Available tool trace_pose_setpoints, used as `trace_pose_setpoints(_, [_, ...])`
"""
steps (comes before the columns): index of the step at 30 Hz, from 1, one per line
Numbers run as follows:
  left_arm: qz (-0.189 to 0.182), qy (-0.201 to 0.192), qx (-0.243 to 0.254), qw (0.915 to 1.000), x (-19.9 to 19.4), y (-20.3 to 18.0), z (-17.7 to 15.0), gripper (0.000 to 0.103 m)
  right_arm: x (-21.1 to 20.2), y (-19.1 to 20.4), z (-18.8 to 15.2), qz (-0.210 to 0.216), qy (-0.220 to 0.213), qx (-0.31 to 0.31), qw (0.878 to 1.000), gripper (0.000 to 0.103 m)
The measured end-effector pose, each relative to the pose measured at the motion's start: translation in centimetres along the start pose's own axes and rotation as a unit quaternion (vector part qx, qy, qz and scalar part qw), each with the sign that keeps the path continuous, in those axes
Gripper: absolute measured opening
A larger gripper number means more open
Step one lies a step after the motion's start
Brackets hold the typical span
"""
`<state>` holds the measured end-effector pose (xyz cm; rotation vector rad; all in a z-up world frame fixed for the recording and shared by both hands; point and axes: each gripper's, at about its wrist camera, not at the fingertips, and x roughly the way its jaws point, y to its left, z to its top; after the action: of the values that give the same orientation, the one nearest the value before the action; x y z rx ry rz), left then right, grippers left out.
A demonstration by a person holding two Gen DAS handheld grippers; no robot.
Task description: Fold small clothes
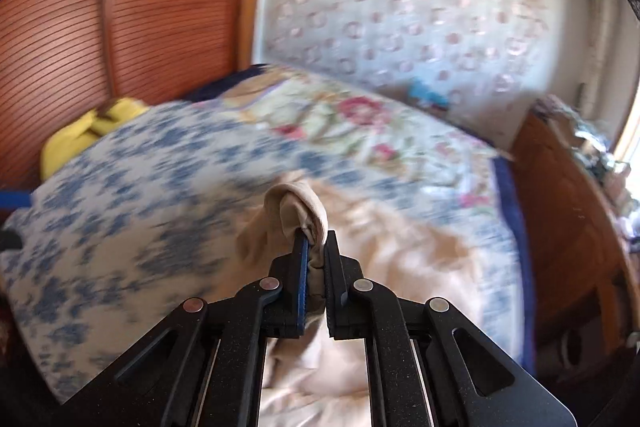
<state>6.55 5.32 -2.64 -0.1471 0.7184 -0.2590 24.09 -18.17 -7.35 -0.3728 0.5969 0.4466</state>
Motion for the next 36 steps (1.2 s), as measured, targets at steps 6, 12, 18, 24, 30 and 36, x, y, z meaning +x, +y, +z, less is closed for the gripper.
trace_pose_setpoints(6, [-0.007, 0.005, 0.007, 0.9999, 0.4, -0.9, -0.2, 0.057, 2.8, -8.6, 1.1, -0.082, 0.034, 0.037, 0.995, 0.004])
trace_pose_setpoints(12, [-0.015, 0.015, 0.014, 0.9997, 1.2, -1.9, -0.5, 0.057, 6.8, -13.3, -0.6, -0.144, 0.085, 0.059, 0.984, 0.004])
trace_pose_setpoints(18, [-0.026, 0.022, 0.02, 0.9992, 1.9, -3.0, -0.7, 0.057, 7.1, -14.9, -2.3, -0.153, 0.114, 0.088, 0.978, 0.025])
trace_pose_setpoints(24, [-0.036, 0.021, 0.031, 0.9986, 2.6, -4.8, -0.7, 0.057, 1.1, -12.5, -4.2, -0.119, 0.068, 0.092, 0.986, 0.037])
trace_pose_setpoints(30, [-0.046, 0.029, 0.043, 0.9976, 3.4, -6.4, -0.7, 0.057, -4.6, -7.0, -7.6, -0.062, 0.017, 0.086, 0.994, 0.049])
trace_pose_setpoints(36, [-0.054, 0.035, 0.053, 0.9966, 3.9, -7.6, -1.0, 0.057, -4.9, -2.5, -10.1, -0.007, 0.032, 0.081, 0.996, 0.05])
